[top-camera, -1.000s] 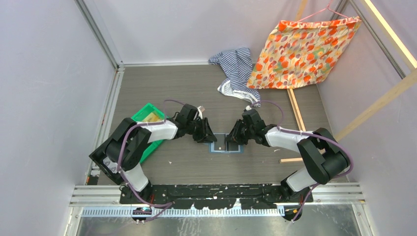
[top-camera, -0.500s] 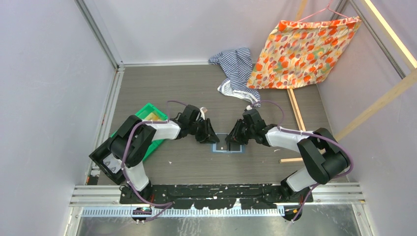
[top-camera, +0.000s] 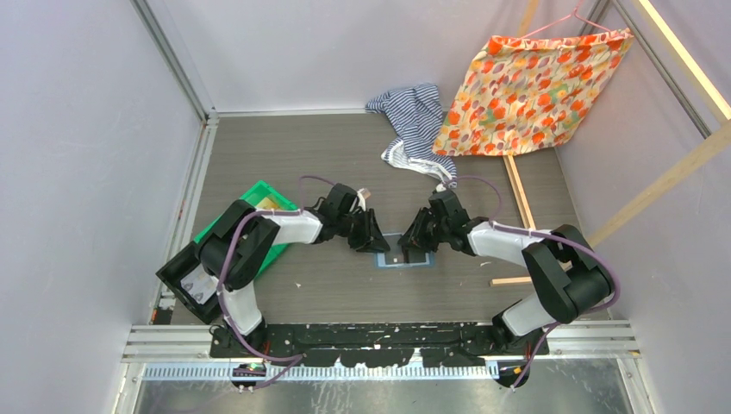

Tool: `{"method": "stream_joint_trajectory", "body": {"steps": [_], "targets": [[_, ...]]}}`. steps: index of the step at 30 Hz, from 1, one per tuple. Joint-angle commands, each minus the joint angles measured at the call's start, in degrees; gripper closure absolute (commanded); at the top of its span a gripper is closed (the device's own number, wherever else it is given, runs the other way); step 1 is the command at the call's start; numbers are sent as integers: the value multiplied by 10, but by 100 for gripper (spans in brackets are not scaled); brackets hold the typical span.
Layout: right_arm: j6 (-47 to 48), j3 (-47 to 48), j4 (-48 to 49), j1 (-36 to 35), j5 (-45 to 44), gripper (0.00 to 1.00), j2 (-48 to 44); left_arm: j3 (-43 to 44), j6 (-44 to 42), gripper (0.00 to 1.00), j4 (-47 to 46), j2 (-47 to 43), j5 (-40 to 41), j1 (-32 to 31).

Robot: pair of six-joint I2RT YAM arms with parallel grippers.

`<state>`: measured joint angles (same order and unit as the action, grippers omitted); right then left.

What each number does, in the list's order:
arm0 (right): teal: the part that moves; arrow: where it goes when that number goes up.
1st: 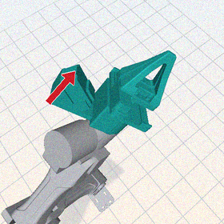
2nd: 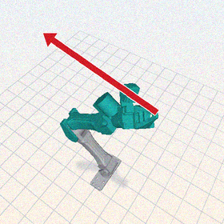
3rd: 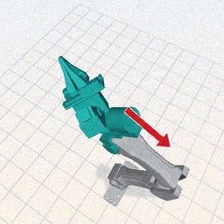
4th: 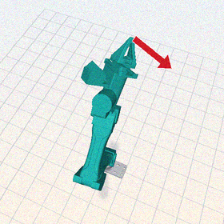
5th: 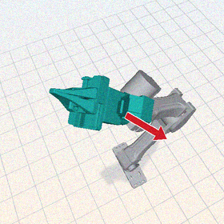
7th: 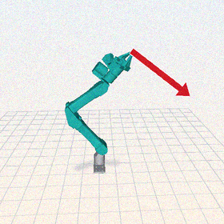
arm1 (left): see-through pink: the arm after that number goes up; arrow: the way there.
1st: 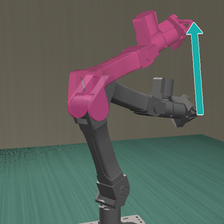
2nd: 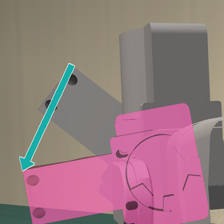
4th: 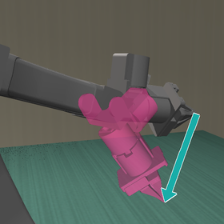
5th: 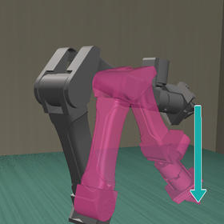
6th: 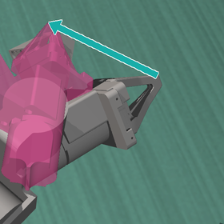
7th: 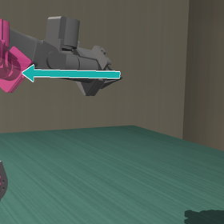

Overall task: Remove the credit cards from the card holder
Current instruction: Remove the credit card from the card holder.

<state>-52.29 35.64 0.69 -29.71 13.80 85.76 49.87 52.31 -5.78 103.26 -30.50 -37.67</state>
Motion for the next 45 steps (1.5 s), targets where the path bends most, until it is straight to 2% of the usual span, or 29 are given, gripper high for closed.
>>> {"method": "stream_joint_trajectory", "body": {"steps": [1,11,17,29,38,45], "targets": [[9,-3,-1,9,-6,70,-25,14,-6,72,1,17,7,-5],[25,-18,-2,15,-17,69,-14,17,-1,84,-3,29,9,-5],[38,-25,-2,15,-17,69,-4,18,0,99,-4,39,8,-5],[23,-53,50,25,20,72,-1,23,0,100,19,60,25,-5],[-5,-75,106,39,63,89,-5,24,-4,99,27,78,29,-4],[-30,-98,184,45,106,93,-7,24,-5,100,24,79,23,-4]]}}
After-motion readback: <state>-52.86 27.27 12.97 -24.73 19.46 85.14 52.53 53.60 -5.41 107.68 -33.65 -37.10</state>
